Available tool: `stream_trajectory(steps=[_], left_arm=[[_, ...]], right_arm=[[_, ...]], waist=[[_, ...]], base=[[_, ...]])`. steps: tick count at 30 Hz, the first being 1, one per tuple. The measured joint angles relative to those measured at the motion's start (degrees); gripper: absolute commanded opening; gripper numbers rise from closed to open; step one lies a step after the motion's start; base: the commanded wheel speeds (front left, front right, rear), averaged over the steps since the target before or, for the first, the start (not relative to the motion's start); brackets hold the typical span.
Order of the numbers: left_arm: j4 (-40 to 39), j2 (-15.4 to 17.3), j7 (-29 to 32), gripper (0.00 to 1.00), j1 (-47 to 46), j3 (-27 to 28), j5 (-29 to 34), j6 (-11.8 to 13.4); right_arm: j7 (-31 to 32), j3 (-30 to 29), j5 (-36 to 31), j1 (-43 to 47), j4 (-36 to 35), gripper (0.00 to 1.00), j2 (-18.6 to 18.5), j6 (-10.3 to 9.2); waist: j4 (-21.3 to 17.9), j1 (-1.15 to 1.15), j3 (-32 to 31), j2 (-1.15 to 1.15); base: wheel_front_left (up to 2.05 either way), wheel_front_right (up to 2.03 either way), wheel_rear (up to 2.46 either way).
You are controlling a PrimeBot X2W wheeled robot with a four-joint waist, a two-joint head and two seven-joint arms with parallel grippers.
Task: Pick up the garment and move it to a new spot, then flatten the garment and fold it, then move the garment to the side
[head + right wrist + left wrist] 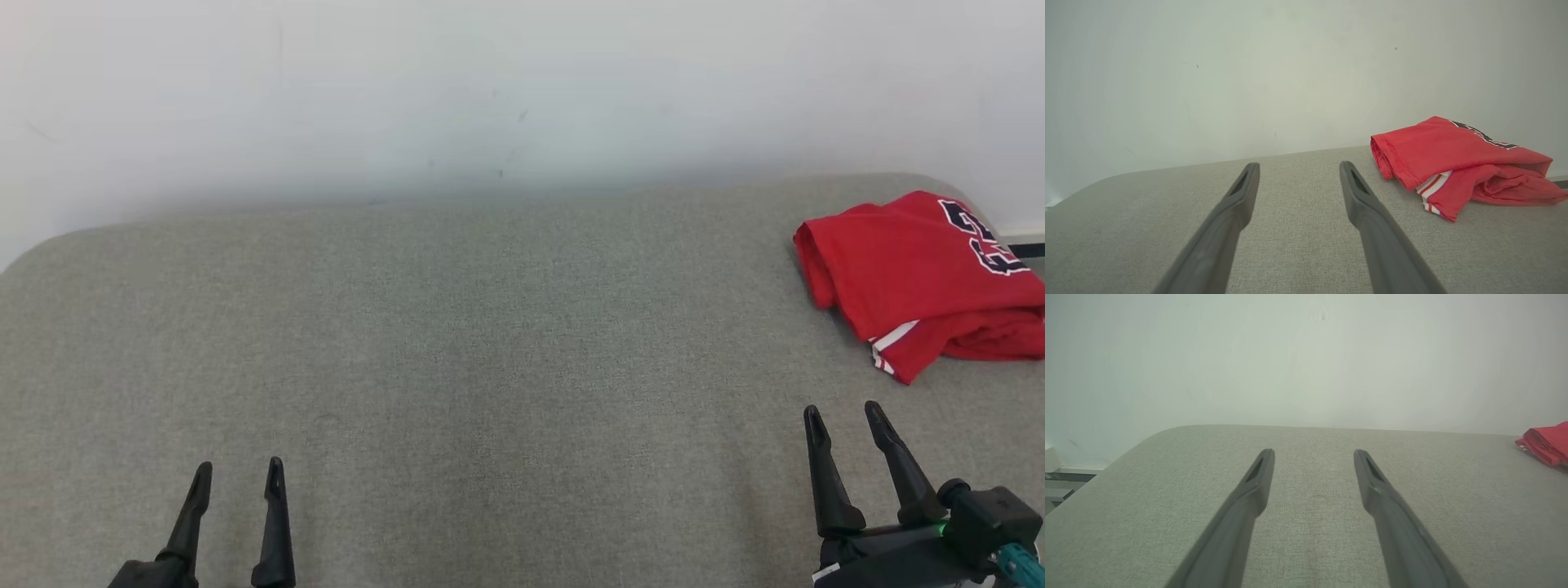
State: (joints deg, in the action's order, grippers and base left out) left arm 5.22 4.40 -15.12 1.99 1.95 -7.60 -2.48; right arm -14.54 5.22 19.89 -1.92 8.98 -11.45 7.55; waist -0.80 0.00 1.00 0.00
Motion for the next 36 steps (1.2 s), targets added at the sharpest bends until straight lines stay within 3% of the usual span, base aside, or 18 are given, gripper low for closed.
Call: stream_trajectory(steps=[16, 20, 21, 27, 36], left_arm=[[1.01, 0.63, 0.00, 1.00, 0.33, 0.41, -0.02, -0.46], [1.03, 0.62, 0.00, 1.00, 0.33, 0.64, 0.46, 0.47], [1.01, 0.60, 0.00, 0.00, 0.33, 0.66, 0.52, 0.54], [4.33, -0.25, 0.45, 0.00, 1.20, 0.54, 0.19, 0.43], [5.22, -0.42, 3.10, 0.00, 0.82, 1.07, -9.90, -0.10]], right_arm=[[0.96, -1.20, -0.78, 1.44, -0.58, 1.00, 0.69, 0.00], [1.20, -1.19, -0.83, 1.72, -0.67, 1.00, 0.78, 0.00], [1.26, -1.19, -0.85, 1.72, -0.69, 0.00, 0.80, 0.00], [1.55, -0.73, -0.55, 3.54, 2.22, 0.00, 1.66, 0.01], [3.91, -1.69, 8.29, 3.21, 2.71, 0.00, 2.33, 0.01]], waist=[[0.59, 0.00, -0.98, 0.00], [0.62, 0.00, -0.98, 0.00], [0.61, 0.00, -0.97, 0.00], [0.61, 0.00, -0.98, 0.00], [0.62, 0.00, -0.98, 0.00]], base=[[0.00, 0.00, 0.00], [0.00, 0.00, 0.00], [0.00, 0.00, 0.00], [0.00, 0.00, 0.00], [0.00, 0.00, 0.00]])
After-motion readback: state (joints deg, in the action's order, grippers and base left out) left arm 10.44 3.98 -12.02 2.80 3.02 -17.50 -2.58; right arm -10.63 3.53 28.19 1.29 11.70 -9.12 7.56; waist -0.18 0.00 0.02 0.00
